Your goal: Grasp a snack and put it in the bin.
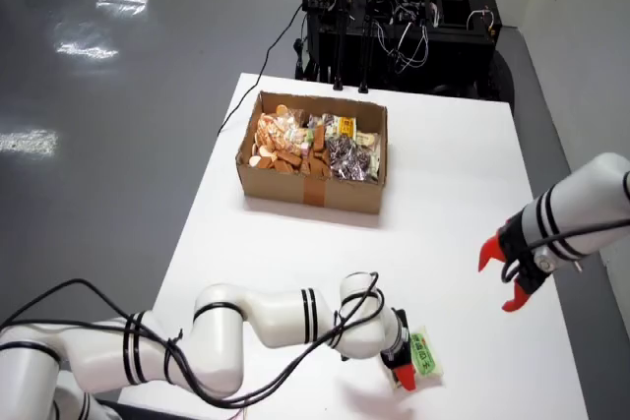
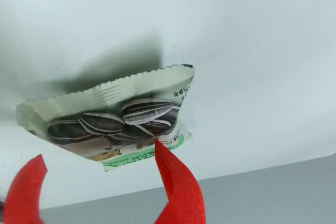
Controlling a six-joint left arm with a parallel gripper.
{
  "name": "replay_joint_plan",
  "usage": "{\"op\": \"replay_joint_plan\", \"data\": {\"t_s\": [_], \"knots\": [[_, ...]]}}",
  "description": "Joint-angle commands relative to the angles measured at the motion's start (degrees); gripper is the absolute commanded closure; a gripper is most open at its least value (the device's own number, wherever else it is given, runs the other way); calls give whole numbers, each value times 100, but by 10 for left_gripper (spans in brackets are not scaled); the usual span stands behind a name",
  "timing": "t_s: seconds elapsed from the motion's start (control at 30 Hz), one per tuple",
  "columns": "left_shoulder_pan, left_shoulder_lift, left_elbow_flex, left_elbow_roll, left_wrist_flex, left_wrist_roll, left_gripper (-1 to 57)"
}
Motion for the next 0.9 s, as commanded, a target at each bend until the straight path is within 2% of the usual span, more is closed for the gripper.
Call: {"op": "replay_joint_plan", "data": {"t_s": [0.03,0.47,0.9], "knots": [[15,5,12,5,3,-2,135],[58,75,-49,41,-16,-12,130],[-36,106,-423,599,194,53,133]]}}
